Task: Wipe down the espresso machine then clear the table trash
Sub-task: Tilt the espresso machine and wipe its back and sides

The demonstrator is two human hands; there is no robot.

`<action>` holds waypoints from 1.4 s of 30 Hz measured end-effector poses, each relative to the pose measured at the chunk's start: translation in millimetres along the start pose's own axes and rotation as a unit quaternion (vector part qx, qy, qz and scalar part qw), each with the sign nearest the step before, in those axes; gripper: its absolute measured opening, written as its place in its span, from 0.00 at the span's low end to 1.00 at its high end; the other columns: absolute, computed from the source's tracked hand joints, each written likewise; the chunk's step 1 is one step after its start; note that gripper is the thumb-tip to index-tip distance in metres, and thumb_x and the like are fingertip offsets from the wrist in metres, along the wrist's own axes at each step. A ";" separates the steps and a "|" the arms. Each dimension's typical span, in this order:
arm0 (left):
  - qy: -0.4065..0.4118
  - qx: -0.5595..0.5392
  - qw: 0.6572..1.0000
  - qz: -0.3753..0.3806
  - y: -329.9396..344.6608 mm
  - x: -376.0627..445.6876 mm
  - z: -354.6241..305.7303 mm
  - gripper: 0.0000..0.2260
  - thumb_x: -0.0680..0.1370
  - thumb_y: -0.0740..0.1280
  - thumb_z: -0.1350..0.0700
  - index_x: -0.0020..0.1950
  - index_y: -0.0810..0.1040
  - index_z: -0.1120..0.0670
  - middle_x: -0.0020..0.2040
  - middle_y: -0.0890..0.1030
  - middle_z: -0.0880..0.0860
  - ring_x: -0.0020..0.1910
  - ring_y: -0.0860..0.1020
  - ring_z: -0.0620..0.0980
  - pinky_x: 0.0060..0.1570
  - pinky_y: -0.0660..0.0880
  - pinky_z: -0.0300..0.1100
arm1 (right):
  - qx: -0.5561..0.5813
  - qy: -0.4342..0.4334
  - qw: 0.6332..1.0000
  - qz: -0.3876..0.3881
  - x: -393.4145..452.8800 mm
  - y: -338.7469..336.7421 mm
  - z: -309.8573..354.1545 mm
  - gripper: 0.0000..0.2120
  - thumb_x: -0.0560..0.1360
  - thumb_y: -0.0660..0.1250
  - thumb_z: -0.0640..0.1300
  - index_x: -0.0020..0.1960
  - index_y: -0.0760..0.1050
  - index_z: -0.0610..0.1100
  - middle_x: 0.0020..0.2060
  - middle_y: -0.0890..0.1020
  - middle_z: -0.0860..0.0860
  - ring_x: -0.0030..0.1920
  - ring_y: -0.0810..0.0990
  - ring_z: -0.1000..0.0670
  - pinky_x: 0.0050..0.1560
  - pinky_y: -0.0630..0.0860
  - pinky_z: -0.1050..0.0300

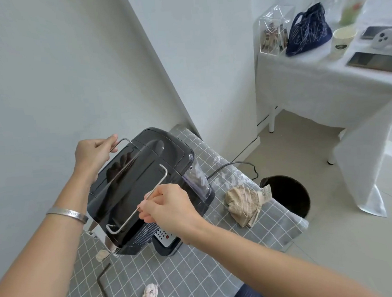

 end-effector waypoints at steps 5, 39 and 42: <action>0.027 0.089 0.995 -0.025 0.3 -19.5 1.5 0.13 0.76 0.65 0.43 0.46 0.83 0.51 0.53 0.83 0.54 0.56 0.78 0.53 0.58 0.71 0.44 | -0.145 -0.015 0.981 0.127 -0.2 -45.0 -16.1 0.08 0.77 0.63 0.43 0.48 0.79 0.42 0.43 0.86 0.48 0.44 0.86 0.48 0.47 0.84 0.53; 0.226 0.289 0.921 0.132 60.0 -116.1 0.1 0.25 0.74 0.50 0.41 0.73 0.55 0.31 0.79 0.46 0.48 0.78 0.43 0.47 0.73 0.39 0.58 | 0.161 -0.162 0.913 -0.337 88.0 -53.1 -59.2 0.17 0.82 0.59 0.49 0.50 0.82 0.38 0.48 0.85 0.57 0.53 0.83 0.59 0.58 0.79 0.55; 0.221 0.287 0.922 0.138 60.6 -111.9 -1.4 0.26 0.74 0.50 0.41 0.73 0.56 0.31 0.79 0.46 0.48 0.78 0.44 0.47 0.73 0.39 0.57 | 0.153 -0.153 0.912 -0.349 102.8 -54.6 -70.5 0.14 0.81 0.60 0.44 0.41 0.79 0.44 0.47 0.85 0.58 0.55 0.82 0.60 0.58 0.79 0.56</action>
Point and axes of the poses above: each hand's wrist, its own x-axis towards the middle knuckle, its own y-axis out of the palm, z = x × y, the point moved 1 cm from there along x, towards the middle knuckle
